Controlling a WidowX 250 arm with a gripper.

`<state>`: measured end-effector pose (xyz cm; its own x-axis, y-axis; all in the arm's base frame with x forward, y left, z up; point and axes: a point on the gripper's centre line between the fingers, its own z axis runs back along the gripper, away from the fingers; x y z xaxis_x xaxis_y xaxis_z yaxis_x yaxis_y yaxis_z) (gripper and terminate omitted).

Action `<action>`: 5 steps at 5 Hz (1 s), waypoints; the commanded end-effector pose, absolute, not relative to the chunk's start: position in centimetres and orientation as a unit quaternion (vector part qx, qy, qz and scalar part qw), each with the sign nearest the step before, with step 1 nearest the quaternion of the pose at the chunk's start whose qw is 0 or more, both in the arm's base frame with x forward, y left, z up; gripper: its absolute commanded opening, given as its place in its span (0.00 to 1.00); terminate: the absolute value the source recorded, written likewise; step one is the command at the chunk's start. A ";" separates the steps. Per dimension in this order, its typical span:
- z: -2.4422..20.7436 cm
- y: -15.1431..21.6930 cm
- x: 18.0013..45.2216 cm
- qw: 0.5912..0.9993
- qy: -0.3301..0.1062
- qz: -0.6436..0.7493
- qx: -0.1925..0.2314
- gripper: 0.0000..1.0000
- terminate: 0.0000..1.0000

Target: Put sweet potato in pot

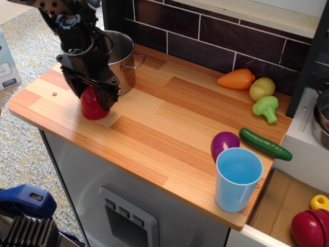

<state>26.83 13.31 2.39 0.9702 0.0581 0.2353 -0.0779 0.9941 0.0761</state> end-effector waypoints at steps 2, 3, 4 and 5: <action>3.3 12.3 26.0 0.988 -0.133 0.052 0.056 1.00 0.00; 5.6 11.3 25.0 0.989 -0.110 0.067 0.075 0.00 0.00; 9.0 12.3 24.5 0.988 -0.096 0.050 0.112 0.00 0.00; 12.0 13.9 25.2 0.984 -0.091 0.016 0.153 0.00 0.00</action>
<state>25.81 14.24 11.35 0.9818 -0.1033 0.1592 0.0470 0.9451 0.3235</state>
